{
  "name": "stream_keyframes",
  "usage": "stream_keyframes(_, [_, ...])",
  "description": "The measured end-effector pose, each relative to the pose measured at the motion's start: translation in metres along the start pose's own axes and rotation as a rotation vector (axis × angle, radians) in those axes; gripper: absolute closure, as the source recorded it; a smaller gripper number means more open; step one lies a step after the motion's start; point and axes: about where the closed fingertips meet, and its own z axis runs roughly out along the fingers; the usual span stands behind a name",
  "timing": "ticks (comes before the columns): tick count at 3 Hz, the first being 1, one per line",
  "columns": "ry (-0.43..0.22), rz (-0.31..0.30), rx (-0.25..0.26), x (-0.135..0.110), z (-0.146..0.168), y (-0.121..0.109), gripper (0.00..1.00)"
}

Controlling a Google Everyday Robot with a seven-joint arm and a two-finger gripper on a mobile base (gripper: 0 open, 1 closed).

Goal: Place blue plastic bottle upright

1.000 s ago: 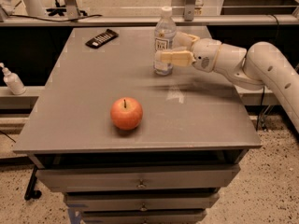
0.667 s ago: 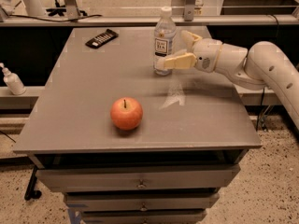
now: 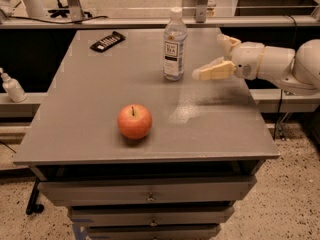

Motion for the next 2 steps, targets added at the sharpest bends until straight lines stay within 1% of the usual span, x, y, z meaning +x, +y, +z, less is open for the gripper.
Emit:
stream_keyframes(1, [0.075,-0.024,0.066,0.0158,-0.0586,-0.0203,0.0])
stream_keyframes(2, [0.075,-0.024,0.066,0.0157,-0.0585,-0.0202,0.0])
